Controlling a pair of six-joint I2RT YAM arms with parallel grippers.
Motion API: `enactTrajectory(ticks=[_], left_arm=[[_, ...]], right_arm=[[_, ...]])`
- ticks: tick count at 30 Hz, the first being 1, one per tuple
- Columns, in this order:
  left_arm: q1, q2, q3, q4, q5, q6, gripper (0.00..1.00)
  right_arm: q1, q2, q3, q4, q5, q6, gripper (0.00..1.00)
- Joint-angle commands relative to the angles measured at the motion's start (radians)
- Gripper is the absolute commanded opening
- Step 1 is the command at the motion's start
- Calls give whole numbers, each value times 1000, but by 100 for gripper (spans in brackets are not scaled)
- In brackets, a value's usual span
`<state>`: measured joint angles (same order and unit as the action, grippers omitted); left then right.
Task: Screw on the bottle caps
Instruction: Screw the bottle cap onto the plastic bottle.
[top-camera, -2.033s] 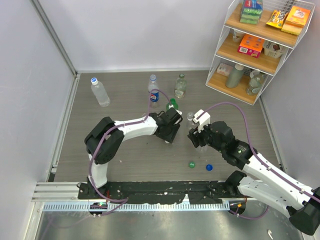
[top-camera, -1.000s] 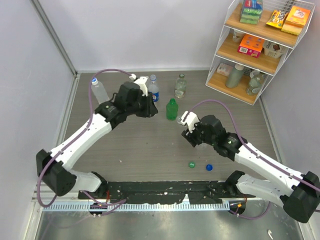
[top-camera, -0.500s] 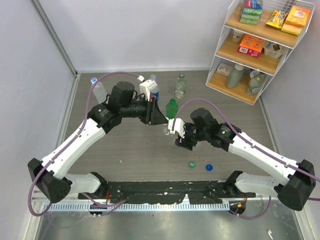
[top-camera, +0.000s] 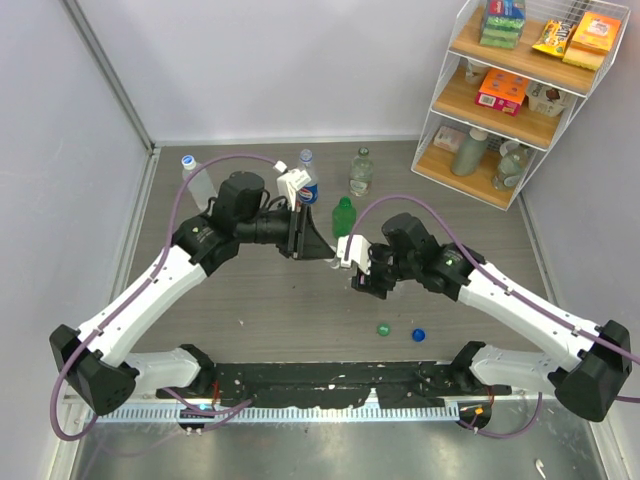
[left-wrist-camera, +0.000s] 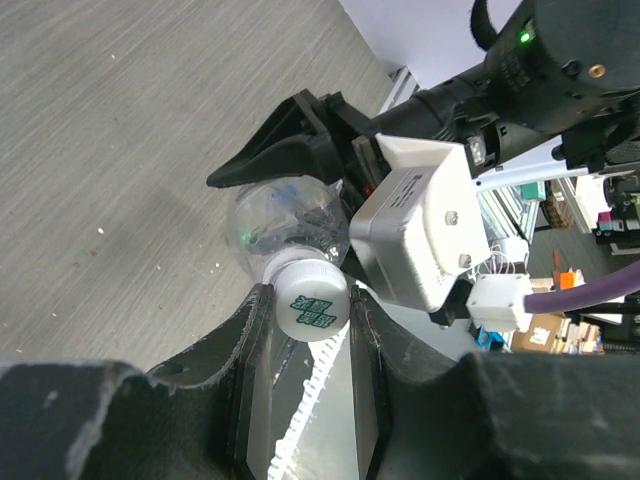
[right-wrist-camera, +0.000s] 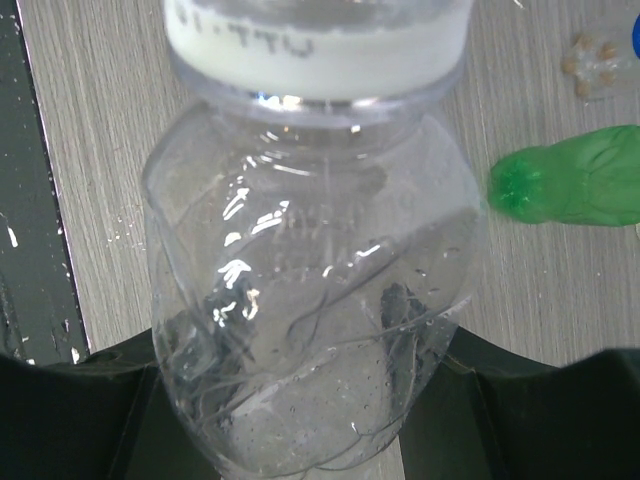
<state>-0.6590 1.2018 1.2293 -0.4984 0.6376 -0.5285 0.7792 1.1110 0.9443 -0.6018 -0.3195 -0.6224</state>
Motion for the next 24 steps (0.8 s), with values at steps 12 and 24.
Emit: enactTrajectory(ticks=[12, 24], left_arm=[[-22, 39, 1, -12, -70, 18, 27], [-24, 56, -40, -58, -159, 41, 23]], right_arm=[[5, 50, 123, 48, 31, 87, 1], [5, -22, 91, 108, 40, 108, 1]])
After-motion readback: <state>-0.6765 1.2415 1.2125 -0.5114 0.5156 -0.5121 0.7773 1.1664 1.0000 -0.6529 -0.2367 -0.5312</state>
